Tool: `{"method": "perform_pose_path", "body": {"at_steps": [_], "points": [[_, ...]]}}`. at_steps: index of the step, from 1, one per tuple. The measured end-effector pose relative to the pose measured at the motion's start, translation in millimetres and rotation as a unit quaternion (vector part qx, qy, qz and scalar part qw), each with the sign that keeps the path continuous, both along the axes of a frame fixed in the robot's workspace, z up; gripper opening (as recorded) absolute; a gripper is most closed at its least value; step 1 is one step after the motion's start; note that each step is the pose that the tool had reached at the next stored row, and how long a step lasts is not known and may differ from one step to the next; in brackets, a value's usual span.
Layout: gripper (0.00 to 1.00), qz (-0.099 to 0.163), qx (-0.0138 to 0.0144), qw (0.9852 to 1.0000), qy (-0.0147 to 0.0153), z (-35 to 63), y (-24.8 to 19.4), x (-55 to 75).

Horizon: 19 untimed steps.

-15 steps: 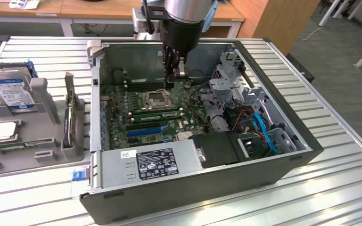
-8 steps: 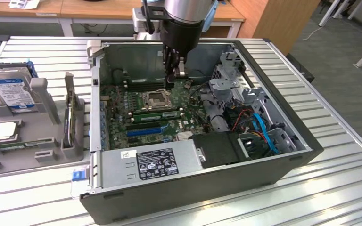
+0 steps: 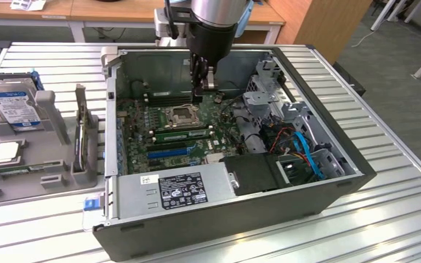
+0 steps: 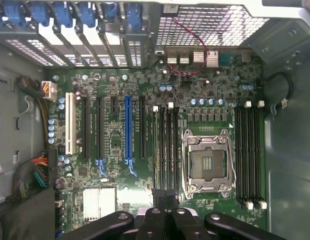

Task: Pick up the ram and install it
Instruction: 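Press down the ram until it locks into place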

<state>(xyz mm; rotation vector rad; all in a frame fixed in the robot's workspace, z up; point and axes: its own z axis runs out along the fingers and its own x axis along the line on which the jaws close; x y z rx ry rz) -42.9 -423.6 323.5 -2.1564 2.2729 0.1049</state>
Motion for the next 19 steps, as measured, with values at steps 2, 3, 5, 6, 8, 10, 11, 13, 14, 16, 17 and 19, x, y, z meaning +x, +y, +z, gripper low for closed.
{"method": "perform_pose_path", "body": {"at_steps": [2, 3, 5, 6, 8, 10, 11, 13, 14, 16, 17, 19], "points": [[0.1, -0.013, 0.0, 0.9999, 0.0, -0.1, 0.0, 0.0], [0.1, -0.02, 0.0, 0.9998, 0.0, -0.2, 0.0, 0.0], [0.1, -0.035, 0.0, 0.9994, 0.0, -0.4, 0.0, 0.0], [0.1, -0.043, 0.0, 0.9991, 0.0, -0.4, 0.0, 0.0], [0.1, -0.06, 0.0, 0.9982, 0.0, -0.6, 0.0, 0.0], [0.1, -0.076, 0.0, 0.9971, 0.0, -0.9, 0.0, 0.0], [0.1, -0.084, 0.0, 0.9965, 0.0, -0.9, 0.0, 0.0], [0.1, -0.101, 0.0, 0.9949, 0.0, -1.2, 0.0, 0.0], [0.1, -0.11, 0.0, 0.9939, 0.0, -1.3, 0.0, 0.0], [0.1, -0.128, 0.0, 0.9918, 0.0, -1.6, 0.0, 0.0], [0.1, -0.137, 0.0, 0.9906, 0.0, -1.7, 0.0, 0.0], [0.1, -0.155, 0.0, 0.988, 0.0, -2.0, 0.0, 0.0]]}}
